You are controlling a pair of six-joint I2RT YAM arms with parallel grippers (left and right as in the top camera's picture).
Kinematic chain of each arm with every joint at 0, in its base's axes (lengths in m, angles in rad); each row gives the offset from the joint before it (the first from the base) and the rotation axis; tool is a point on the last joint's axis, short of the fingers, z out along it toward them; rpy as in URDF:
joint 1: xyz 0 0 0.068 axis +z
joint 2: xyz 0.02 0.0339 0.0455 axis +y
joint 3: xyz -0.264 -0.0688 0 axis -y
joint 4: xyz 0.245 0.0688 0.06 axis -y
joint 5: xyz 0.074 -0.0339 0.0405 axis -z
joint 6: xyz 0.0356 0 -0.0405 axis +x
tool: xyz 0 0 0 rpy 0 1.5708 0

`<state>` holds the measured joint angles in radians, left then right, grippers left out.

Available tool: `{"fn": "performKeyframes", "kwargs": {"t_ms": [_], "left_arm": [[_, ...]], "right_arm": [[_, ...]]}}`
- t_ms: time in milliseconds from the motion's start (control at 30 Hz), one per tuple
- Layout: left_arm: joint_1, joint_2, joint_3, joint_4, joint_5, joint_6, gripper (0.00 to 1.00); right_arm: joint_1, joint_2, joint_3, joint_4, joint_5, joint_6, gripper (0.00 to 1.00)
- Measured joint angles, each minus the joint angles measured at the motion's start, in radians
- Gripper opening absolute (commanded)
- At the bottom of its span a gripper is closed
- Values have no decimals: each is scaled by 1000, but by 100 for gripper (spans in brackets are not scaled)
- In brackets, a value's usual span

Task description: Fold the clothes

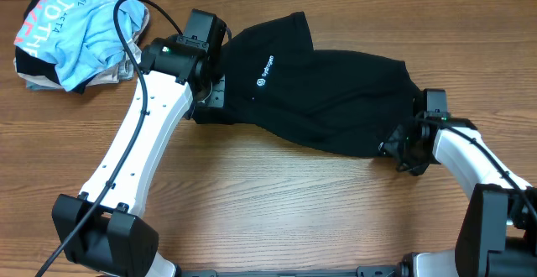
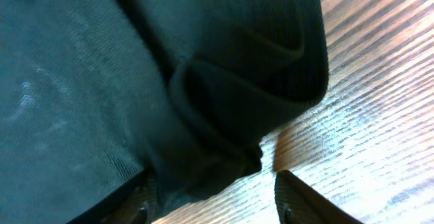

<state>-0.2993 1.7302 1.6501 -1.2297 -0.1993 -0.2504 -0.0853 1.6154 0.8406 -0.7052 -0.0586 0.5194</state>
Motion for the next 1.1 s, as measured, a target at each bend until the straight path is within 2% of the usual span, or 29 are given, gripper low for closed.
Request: {"fn": "performKeyframes", "kwargs": {"t_ms": [167, 333, 367, 567, 767, 1100], "left_arm": [[0, 0, 0, 0, 0, 0, 4], [0, 0, 0, 0, 0, 0, 4], [0, 0, 0, 0, 0, 0, 4], [0, 0, 6, -12, 4, -1, 4], [24, 0, 114, -119, 15, -1, 4], [81, 1, 497, -284, -1, 23, 5]], "right_arm": [[0, -1, -26, 64, 14, 24, 40], [0, -1, -32, 85, 38, 53, 6], [0, -1, -32, 82, 40, 57, 4], [0, -9, -21, 15, 38, 105, 4], [0, -93, 63, -174, 35, 100, 4], [-54, -333, 571, -441, 48, 30, 4]]}}
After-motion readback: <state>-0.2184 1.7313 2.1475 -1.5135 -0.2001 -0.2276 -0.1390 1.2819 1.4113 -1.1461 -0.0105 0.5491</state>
